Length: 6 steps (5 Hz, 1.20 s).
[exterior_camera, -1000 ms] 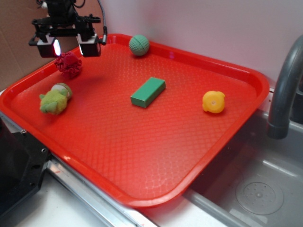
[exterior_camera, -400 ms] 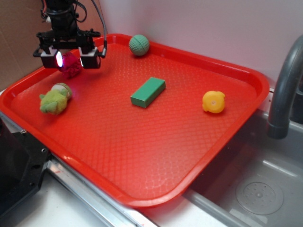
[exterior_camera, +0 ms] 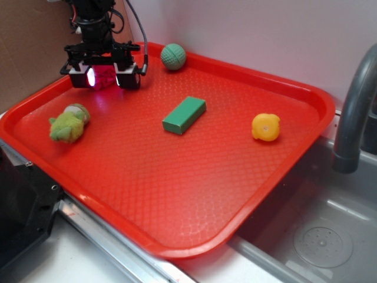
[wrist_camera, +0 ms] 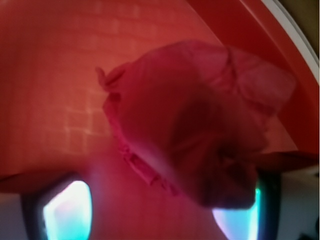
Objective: Grab the red paper.
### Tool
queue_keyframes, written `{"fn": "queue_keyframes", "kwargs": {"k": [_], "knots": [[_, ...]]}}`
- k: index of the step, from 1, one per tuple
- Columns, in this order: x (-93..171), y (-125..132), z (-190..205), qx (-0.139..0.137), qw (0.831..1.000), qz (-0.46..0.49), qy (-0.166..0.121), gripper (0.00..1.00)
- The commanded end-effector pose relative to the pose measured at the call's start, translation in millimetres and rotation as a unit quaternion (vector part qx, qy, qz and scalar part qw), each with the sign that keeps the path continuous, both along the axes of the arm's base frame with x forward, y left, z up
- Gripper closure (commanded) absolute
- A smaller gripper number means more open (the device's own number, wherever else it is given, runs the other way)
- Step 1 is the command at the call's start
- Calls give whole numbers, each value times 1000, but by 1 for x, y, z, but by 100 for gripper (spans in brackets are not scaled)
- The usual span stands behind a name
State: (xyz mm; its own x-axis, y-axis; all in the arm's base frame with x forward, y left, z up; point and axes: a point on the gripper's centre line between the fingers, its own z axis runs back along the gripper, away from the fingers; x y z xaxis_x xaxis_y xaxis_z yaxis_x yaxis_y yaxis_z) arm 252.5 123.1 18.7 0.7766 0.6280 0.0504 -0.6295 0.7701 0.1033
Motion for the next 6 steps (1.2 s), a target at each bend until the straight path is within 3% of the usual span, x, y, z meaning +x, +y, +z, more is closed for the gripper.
{"fn": "queue_keyframes", "kwargs": {"k": [1,5,6], "knots": [[-4,8,3,19,1000,-3,-3,100],[-9,12,12,12,1000,-7,-3,100],[-13,19,35,-31,999,3,-34,0]]}}
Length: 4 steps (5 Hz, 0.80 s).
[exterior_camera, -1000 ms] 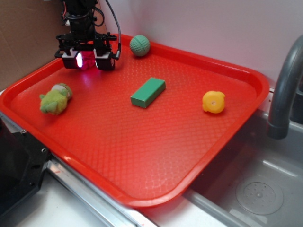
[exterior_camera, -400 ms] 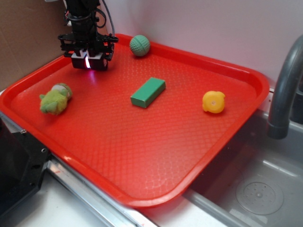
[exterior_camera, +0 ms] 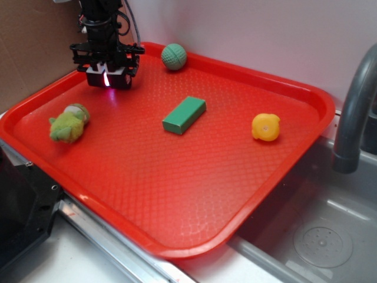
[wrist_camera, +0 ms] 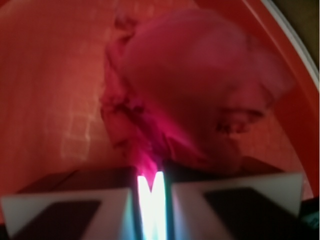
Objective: Grab the red paper.
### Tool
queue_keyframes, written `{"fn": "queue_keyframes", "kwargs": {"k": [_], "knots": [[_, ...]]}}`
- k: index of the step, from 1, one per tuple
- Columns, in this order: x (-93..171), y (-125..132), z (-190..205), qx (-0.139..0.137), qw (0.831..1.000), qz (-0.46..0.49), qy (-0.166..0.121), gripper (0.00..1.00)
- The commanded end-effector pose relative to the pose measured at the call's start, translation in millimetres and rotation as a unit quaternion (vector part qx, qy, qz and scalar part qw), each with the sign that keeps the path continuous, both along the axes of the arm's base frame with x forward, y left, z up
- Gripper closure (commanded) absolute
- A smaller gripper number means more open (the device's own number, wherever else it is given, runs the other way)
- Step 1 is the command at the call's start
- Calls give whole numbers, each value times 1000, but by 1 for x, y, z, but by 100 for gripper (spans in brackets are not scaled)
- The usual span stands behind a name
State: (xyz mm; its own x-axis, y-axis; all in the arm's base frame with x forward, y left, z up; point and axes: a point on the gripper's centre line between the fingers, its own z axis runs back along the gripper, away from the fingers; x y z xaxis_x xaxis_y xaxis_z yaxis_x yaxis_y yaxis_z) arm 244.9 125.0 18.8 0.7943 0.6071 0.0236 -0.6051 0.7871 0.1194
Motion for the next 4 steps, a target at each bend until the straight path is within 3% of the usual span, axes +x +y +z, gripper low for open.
{"fn": "queue_keyframes", "kwargs": {"k": [1,2,4], "knots": [[3,18,50,-45,997,18,-62,0],[14,18,57,-51,996,27,-74,0],[22,20,54,-28,995,43,-87,0]]}}
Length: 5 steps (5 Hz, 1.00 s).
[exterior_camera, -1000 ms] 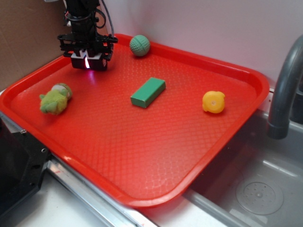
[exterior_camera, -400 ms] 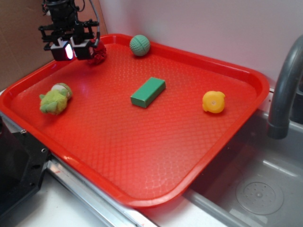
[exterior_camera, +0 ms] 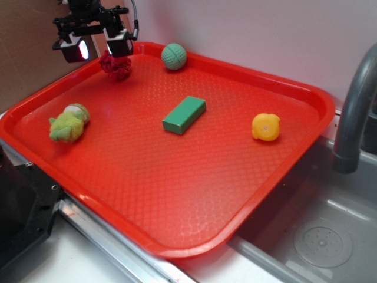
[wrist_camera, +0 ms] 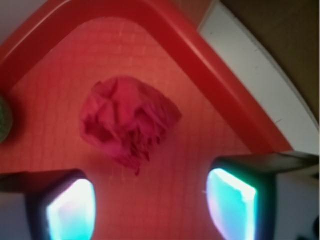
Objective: Grab the red paper.
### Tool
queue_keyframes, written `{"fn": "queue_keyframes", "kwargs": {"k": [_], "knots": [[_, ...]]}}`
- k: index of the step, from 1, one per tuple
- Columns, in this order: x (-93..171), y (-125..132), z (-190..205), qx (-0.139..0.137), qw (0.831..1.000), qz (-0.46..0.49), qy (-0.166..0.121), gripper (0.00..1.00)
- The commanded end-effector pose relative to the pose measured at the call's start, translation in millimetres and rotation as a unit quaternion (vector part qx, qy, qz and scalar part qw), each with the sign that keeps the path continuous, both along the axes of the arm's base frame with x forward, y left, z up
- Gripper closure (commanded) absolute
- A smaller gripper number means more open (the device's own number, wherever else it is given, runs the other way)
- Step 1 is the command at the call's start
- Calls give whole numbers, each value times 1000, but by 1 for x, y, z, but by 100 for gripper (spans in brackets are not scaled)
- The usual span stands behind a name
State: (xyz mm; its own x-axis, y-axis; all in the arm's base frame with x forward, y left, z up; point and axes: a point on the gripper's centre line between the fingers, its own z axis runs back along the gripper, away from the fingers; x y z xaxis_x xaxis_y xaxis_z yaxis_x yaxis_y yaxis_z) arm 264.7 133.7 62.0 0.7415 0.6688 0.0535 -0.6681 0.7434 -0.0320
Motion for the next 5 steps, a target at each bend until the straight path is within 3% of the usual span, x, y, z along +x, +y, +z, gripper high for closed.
{"fn": "queue_keyframes", "kwargs": {"k": [1,3,5], "knots": [[3,14,11,38,998,18,-46,0],[8,14,13,21,996,22,-86,0],[21,16,6,25,995,23,-92,0]]}}
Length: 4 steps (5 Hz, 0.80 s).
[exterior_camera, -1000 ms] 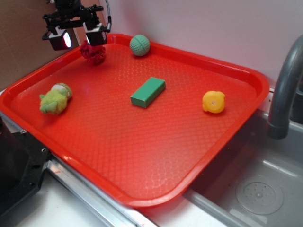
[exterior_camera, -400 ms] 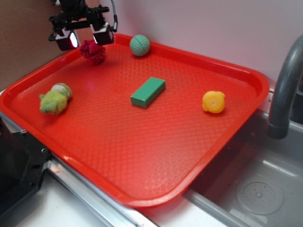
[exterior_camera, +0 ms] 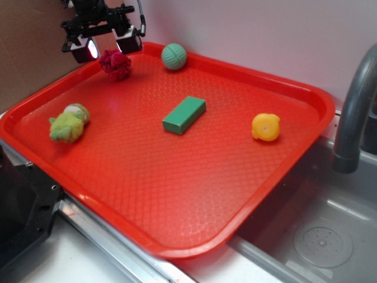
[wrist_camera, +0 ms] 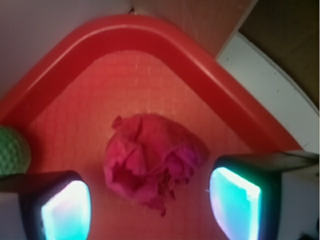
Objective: Grab the red paper.
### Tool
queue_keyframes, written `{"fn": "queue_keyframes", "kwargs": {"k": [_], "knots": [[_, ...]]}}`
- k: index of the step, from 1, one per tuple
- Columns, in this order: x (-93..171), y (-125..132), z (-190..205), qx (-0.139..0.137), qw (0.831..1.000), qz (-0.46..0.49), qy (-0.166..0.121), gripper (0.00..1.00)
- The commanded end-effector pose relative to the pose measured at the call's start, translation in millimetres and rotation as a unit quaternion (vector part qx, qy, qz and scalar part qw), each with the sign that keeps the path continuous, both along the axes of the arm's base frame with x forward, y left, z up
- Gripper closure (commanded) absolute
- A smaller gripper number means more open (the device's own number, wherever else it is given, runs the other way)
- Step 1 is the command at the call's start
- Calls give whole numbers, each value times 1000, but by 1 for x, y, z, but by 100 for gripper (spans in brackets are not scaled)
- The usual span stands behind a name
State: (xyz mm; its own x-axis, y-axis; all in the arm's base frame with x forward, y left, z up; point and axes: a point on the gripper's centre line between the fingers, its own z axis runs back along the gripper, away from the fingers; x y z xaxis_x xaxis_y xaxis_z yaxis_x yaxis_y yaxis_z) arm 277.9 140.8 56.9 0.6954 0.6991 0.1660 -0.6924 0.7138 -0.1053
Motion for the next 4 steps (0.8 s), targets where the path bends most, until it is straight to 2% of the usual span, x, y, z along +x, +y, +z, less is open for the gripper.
{"fn": "queue_keyframes", "kwargs": {"k": [1,4], "knots": [[12,9,7,12,1000,2,-23,0],[14,9,0,15,1000,-3,-15,0]]}}
